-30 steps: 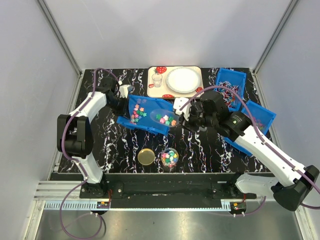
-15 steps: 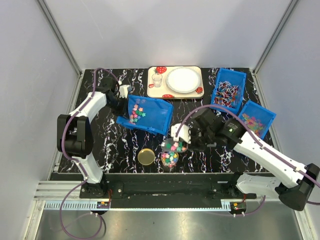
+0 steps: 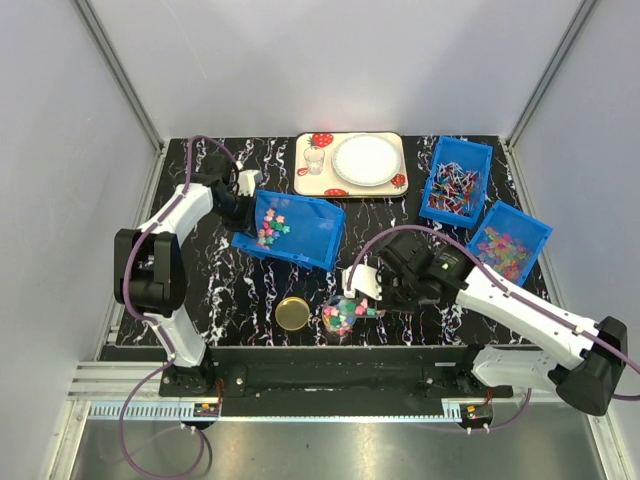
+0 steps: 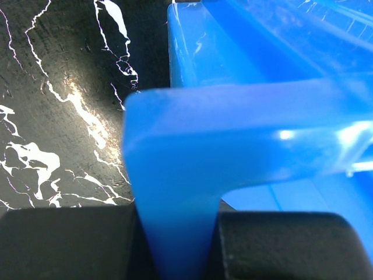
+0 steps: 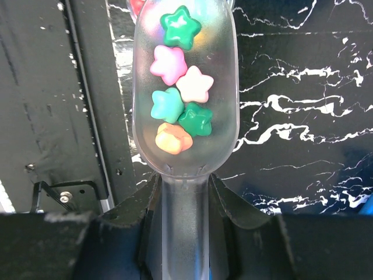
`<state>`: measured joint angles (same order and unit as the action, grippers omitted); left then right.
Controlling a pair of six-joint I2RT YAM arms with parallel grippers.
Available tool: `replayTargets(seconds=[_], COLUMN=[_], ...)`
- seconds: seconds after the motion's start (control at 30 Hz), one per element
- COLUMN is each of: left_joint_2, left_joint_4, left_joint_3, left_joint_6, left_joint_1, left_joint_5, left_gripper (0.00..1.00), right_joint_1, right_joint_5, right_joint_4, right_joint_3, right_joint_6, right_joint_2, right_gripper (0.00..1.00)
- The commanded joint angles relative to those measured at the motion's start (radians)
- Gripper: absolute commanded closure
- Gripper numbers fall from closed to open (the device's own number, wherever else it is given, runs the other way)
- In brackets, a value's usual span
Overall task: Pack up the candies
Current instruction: Place the fake candies in the packing bottle.
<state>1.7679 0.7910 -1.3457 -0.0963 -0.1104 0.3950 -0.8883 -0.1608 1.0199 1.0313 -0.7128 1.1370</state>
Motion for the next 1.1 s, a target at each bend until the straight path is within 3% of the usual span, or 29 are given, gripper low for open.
replayTargets(seconds=[0.0, 0.3, 1.07], left_joint_2=[-0.061, -0.056, -0.050], left_joint_4=[-0.041, -0.041, -0.041], left_joint_3=[-0.038, -0.038, -0.038], left_joint_6=[0.004, 0.004, 0.006], left_joint_1=[0.000, 0.000, 0.000], left_joint_5=[0.039, 0.039, 0.047], left_gripper=[1.00, 1.00, 1.00], right_joint_1=[-0.020, -0.093, -0.121], right_joint_5=[0.063, 0.185, 0.162], right_joint_4=[-0.032, 0.002, 0.008], right_joint_3=[0.010, 0.049, 0.119], right_joint_6=[0.007, 0.015, 0.024], right_joint_2=[0.029, 0.125, 0.124], right_gripper=[1.00, 1.00, 1.00])
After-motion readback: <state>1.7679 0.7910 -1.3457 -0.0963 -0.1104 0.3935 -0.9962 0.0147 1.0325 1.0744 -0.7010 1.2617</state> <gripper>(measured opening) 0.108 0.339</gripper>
